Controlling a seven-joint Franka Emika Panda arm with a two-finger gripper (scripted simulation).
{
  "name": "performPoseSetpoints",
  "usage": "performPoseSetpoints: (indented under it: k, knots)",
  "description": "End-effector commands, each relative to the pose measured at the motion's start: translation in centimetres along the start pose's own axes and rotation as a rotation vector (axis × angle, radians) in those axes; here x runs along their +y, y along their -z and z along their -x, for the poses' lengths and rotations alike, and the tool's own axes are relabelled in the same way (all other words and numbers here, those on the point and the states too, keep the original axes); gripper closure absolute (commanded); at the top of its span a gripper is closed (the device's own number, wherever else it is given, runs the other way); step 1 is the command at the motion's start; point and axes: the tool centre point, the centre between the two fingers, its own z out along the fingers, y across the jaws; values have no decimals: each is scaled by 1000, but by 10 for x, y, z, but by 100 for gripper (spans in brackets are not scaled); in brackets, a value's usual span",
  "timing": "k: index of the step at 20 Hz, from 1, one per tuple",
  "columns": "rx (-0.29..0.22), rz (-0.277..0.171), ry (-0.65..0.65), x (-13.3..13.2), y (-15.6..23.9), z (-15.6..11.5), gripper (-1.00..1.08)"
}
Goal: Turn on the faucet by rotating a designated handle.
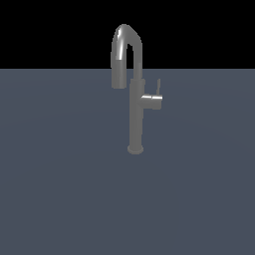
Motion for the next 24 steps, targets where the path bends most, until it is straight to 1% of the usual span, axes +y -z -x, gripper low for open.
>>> performPoseSetpoints:
  k: [1,13,24]
  knots:
    - [-34,-43,-47,0,0,-14,108]
    - [-212,-275,-290,12,-8,-86,108]
    - [-397,-518,-541,38,-33,-152,108]
